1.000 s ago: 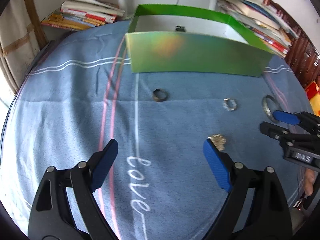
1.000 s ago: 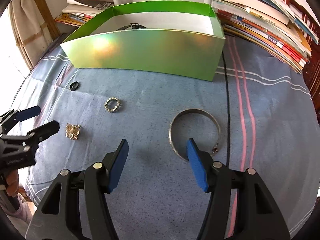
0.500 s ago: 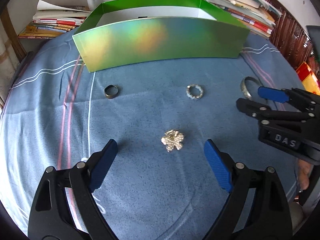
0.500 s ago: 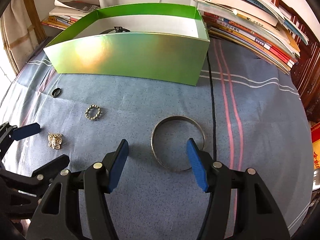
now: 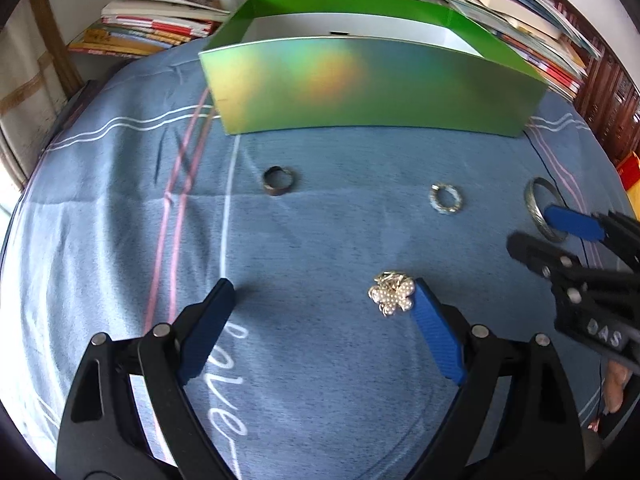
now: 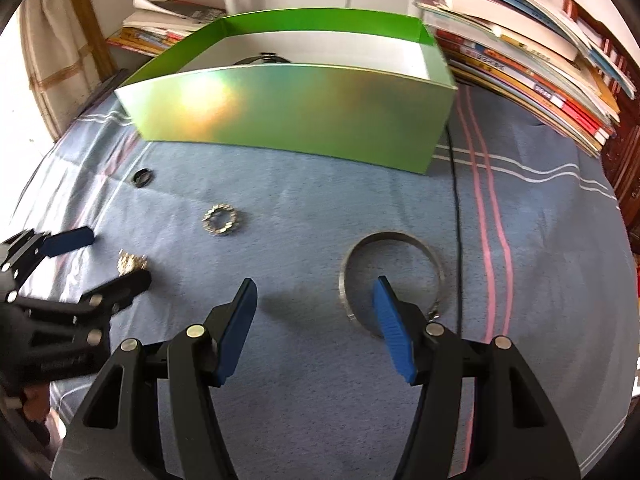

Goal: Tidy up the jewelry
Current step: 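Grasp the gold flower brooch with the left tool while the right tool grasps the silver bangle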

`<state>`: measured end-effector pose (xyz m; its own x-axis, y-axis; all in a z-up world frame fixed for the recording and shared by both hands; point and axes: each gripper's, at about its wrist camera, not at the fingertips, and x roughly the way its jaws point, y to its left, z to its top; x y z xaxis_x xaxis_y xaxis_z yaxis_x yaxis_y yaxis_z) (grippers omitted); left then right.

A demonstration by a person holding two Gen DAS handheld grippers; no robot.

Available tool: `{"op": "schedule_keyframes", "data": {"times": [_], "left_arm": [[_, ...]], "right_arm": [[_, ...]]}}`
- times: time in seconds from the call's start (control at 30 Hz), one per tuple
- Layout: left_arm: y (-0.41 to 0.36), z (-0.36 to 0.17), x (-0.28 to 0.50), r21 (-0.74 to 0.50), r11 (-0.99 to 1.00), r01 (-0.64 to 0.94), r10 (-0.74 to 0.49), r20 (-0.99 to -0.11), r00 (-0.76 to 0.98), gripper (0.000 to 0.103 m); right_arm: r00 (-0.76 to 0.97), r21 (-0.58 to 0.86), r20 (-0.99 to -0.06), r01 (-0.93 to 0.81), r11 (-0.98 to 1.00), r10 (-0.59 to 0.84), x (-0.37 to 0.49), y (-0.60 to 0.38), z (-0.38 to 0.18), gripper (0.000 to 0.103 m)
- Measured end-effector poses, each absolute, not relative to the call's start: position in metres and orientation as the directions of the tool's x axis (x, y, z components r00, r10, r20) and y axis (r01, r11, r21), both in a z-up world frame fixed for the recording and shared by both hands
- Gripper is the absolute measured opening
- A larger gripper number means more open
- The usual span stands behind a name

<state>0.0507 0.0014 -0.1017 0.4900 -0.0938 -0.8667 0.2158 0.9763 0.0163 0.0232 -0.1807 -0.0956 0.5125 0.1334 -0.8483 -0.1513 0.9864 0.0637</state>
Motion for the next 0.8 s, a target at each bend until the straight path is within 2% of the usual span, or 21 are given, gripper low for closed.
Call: {"op": "schedule_keyframes", "data": {"times": [0.17,0.4,0.63,0.73,0.8], "left_arm": [[0.014,-0.101,0.056,0.018,0.985,0.172,-0.070,-0.869,0.490,0.088],[0.015,-0.098,0.055,0.015,0.984,0.175,-0.075,-0.866,0.495,0.088],[0.006,-0.097,0.048,0.024,0.980,0.195,-0.079,-0.859,0.505,0.087],[0.006,-0.096,0.049,0.023,0.980,0.199,-0.083,-0.858,0.507,0.079],[0.004,-0.096,0.048,0.027,0.979,0.204,-0.082,-0.857,0.509,0.068]], "right_arm": [[0.497,0.072,-0.853,-0.197,0.978,0.163,0.015,-0.177,-0.095,0.061],[0.514,0.078,-0.851,-0.070,0.995,0.103,0.022,-0.201,-0.096,0.061],[0.536,0.023,-0.843,-0.050,0.998,0.046,0.025,-0.195,-0.099,0.060],[0.540,0.019,-0.841,-0.056,0.998,0.046,0.024,-0.194,-0.099,0.058],[0.542,0.019,-0.839,-0.057,0.998,0.047,0.024,-0.194,-0.099,0.058]]}}
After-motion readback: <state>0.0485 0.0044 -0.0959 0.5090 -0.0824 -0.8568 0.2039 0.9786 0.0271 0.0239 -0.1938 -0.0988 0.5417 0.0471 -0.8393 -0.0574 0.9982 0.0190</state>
